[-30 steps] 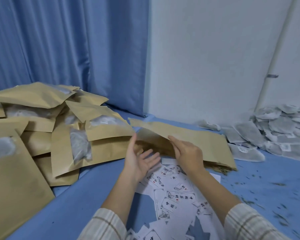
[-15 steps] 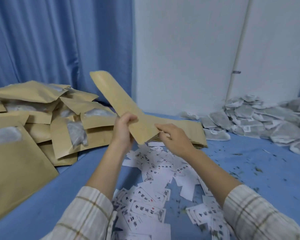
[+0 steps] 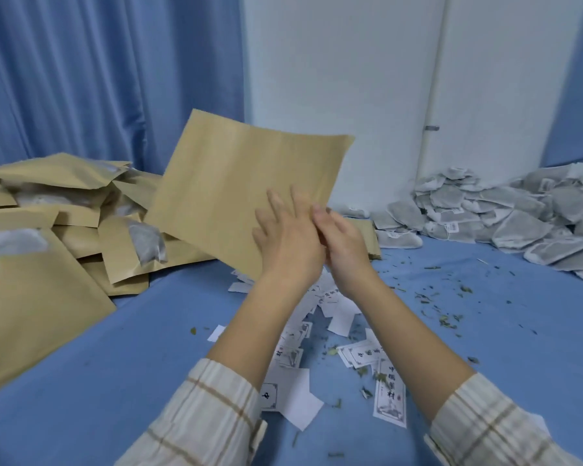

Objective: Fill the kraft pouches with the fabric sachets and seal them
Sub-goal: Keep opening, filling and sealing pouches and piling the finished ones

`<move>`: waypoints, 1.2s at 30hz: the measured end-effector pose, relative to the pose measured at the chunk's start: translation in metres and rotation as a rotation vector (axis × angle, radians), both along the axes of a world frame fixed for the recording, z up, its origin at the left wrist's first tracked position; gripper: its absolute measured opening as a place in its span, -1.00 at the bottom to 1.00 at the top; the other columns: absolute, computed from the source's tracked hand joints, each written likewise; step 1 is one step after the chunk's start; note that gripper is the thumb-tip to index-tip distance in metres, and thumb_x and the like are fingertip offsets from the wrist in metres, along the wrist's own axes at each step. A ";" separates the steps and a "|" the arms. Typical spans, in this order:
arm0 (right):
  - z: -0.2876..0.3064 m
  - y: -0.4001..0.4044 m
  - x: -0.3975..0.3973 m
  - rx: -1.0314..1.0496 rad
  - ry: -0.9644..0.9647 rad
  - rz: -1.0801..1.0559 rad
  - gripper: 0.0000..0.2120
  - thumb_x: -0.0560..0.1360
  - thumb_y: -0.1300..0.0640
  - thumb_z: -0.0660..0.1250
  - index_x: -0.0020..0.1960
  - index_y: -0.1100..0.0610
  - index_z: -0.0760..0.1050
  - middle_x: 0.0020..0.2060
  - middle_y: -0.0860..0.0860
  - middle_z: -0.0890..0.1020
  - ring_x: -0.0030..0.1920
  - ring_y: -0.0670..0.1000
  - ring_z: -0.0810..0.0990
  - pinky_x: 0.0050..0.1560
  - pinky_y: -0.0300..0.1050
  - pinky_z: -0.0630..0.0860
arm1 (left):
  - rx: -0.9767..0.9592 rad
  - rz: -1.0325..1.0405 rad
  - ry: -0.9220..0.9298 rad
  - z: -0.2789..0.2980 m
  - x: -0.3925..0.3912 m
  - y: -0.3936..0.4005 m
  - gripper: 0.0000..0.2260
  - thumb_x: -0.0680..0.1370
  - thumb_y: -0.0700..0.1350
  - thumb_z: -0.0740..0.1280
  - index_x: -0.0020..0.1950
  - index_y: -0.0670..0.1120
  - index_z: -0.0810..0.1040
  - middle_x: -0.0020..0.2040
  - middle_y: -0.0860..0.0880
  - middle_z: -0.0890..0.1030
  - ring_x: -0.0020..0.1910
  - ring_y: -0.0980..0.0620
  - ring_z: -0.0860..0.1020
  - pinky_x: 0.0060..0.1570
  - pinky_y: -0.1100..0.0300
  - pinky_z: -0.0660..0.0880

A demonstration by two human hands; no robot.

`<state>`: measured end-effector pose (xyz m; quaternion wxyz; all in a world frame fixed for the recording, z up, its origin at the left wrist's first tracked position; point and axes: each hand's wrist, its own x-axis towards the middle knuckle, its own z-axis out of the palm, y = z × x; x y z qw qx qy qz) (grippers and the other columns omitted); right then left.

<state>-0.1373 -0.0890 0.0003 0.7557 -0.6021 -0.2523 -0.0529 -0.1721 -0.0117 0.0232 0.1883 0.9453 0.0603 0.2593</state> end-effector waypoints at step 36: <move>-0.092 -0.045 0.031 0.428 0.692 -0.063 -0.88 0.38 0.33 0.43 -0.10 0.34 0.59 -0.23 0.16 0.69 -0.27 0.01 0.69 -0.36 -0.22 0.57 | -0.271 -0.135 0.102 -0.124 0.033 -0.031 -0.55 0.57 0.13 0.12 0.46 0.11 0.26 0.33 0.00 0.45 0.29 -0.11 0.40 0.28 -0.02 0.28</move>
